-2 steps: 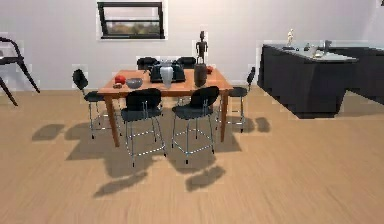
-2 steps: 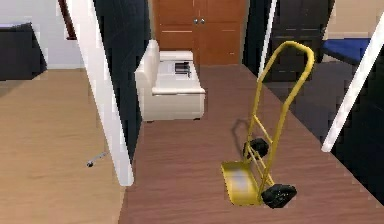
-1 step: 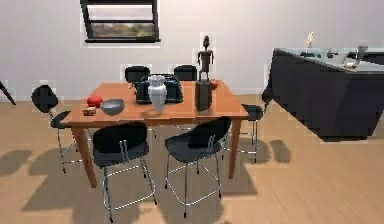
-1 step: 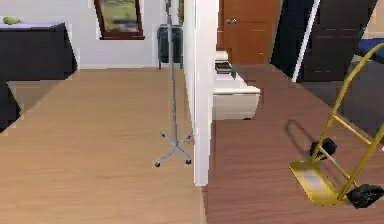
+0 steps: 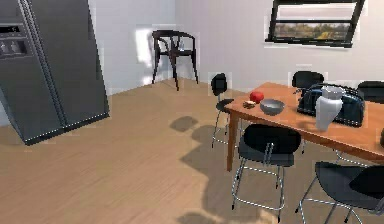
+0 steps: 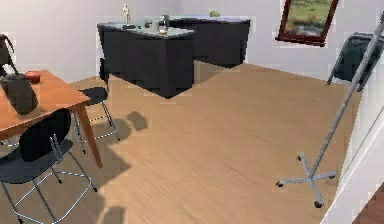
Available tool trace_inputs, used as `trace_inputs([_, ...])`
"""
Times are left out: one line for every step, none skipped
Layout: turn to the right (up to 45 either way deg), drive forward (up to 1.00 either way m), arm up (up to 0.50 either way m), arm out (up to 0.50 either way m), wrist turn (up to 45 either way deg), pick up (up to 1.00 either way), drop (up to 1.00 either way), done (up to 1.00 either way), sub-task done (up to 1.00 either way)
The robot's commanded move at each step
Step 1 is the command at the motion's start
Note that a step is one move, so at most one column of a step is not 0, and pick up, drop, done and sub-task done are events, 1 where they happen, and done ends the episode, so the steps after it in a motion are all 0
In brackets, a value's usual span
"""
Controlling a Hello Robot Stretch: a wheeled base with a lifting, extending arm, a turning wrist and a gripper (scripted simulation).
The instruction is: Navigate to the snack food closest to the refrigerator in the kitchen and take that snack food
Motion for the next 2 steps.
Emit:
trace_inputs([-3.0, 0.0, 0.0, 0.0, 0.0, 0.0, 0.0, 0.0, 0.0])
trace_inputs([0.0, 0.5, 0.0, 0.0, 0.0, 0.0, 0.0, 0.0, 0.0])
